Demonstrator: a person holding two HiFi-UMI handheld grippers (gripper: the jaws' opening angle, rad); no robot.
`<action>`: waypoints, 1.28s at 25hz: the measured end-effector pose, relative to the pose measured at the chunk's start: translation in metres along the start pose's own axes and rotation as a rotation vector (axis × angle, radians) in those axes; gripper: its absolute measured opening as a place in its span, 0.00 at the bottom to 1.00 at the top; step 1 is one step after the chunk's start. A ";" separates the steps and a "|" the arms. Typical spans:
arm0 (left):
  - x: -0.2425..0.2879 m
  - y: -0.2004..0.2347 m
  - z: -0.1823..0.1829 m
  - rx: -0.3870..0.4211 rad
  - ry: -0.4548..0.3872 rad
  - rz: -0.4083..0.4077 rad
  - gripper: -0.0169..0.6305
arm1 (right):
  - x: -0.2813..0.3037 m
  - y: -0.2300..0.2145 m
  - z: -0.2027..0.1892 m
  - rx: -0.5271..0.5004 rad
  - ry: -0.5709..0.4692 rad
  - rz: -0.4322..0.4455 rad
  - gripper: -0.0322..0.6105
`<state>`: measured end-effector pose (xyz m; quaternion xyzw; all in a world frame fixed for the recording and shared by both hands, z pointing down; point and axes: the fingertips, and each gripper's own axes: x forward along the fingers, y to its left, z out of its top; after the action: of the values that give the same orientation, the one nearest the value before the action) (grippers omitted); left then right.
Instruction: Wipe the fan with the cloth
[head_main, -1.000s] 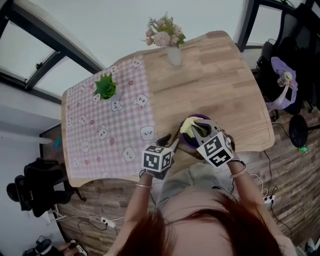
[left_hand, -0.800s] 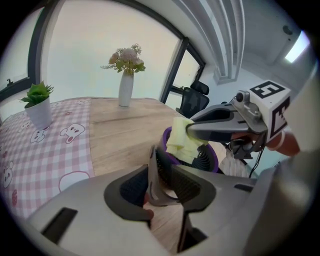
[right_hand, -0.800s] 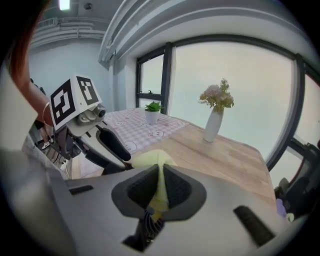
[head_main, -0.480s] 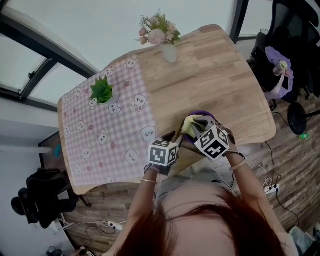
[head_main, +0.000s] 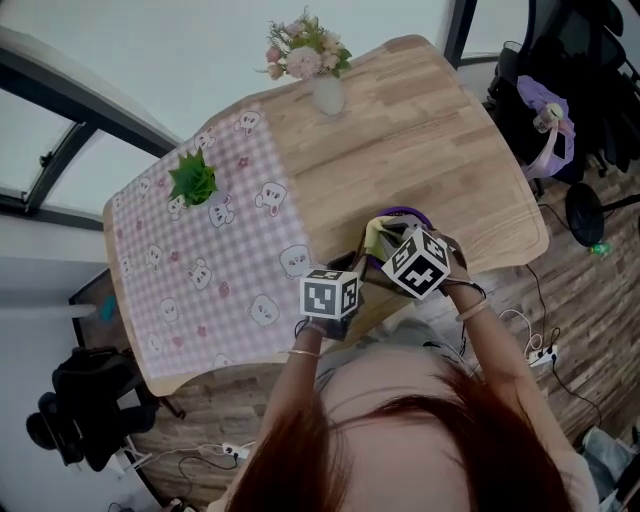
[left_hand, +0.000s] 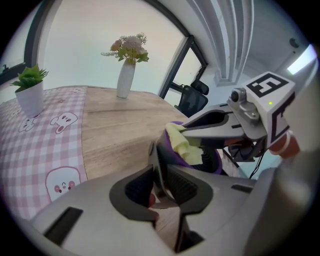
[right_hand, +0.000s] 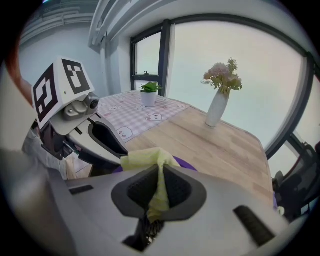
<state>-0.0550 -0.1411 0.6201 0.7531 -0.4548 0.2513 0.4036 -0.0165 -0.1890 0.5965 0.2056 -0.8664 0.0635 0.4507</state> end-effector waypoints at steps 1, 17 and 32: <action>0.000 0.001 0.000 -0.002 0.003 0.004 0.15 | 0.002 -0.001 0.000 0.005 0.014 -0.001 0.09; -0.001 0.007 -0.001 -0.131 -0.024 0.083 0.10 | 0.011 -0.018 -0.009 0.105 0.118 -0.053 0.09; 0.000 0.006 -0.002 -0.150 -0.047 0.159 0.09 | 0.006 -0.037 -0.022 0.277 0.116 -0.080 0.09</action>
<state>-0.0607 -0.1412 0.6231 0.6880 -0.5398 0.2301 0.4269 0.0121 -0.2179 0.6114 0.2964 -0.8128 0.1762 0.4696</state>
